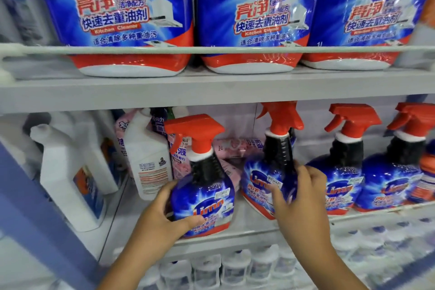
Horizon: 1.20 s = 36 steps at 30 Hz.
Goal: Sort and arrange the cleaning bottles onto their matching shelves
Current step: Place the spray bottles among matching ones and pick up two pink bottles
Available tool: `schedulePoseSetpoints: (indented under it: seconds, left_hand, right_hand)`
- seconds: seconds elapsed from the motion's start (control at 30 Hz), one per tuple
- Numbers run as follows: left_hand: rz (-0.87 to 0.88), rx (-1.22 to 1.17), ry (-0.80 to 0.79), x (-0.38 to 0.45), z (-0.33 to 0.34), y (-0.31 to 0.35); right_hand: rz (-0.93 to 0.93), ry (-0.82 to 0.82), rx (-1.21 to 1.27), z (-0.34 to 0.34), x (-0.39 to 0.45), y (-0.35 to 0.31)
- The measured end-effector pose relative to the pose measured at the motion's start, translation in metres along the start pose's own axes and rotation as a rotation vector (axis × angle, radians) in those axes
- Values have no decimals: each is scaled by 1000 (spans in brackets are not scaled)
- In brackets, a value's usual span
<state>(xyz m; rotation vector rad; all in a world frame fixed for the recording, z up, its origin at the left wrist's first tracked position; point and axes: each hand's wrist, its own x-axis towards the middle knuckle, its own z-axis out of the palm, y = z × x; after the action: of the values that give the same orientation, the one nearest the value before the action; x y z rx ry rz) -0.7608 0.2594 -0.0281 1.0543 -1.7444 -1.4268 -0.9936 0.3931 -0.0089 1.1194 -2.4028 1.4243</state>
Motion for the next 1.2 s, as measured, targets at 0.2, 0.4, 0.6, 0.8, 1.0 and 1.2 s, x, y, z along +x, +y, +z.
schedulePoseSetpoints:
  seconds: [0.2, 0.4, 0.6, 0.8, 1.0, 1.2]
  left_hand:
    - [89, 41, -48, 1, 22, 9]
    - [120, 116, -245, 7, 25, 16]
    - [270, 29, 652, 29, -41, 12]
    - [69, 0, 581, 64, -45, 18]
    - [109, 121, 556, 69, -42, -1]
    - [165, 86, 694, 47, -45, -17]
  right_hand:
    - [-194, -199, 389, -4, -26, -40]
    - [-129, -243, 376, 38, 6, -71]
    - [-119, -130, 281, 44, 10, -69]
    - [-125, 56, 230, 35, -10, -81]
    - [-256, -301, 554, 51, -44, -127]
    - [39, -285, 450, 119, 10, -158]
